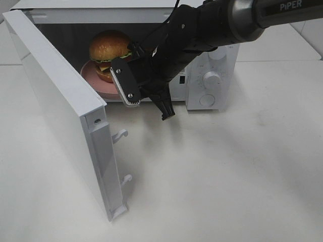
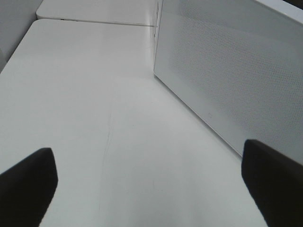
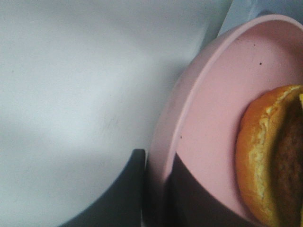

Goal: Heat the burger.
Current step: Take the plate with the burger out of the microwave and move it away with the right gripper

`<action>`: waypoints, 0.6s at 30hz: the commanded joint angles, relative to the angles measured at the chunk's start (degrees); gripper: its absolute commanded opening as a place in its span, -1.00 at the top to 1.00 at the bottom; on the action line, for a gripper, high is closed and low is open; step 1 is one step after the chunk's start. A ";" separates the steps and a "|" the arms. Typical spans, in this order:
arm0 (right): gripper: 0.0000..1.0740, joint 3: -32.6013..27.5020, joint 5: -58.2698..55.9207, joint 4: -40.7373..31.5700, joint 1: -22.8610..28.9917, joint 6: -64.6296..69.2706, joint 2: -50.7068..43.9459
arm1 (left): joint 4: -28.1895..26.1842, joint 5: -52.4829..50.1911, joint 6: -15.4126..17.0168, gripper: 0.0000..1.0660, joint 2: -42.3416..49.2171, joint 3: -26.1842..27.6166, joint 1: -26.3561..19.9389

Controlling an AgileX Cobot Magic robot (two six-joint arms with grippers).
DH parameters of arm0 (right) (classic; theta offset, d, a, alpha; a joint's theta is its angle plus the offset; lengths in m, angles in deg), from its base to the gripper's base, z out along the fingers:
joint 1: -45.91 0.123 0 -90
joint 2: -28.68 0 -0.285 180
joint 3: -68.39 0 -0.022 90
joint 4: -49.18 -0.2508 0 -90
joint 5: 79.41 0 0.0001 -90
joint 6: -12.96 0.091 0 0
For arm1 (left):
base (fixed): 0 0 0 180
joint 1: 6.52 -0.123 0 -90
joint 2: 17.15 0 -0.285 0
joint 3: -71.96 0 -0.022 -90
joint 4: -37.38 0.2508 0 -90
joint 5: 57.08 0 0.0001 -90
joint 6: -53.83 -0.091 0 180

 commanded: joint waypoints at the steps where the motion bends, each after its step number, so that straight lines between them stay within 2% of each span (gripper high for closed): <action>1: 1.00 -1.26 2.92 -3.04 -0.46 -4.47 -3.15 | 0.00 -0.63 0.17 -0.88 0.97 0.00 -0.17; 8: 1.00 -5.73 2.81 -7.33 -1.43 -9.05 -6.76 | 0.00 -0.63 0.17 -0.88 0.97 0.00 -0.17; 18: 1.00 -12.61 3.32 -7.33 -1.60 -10.08 -11.92 | -0.06 -0.63 0.17 -0.88 0.97 0.00 -0.17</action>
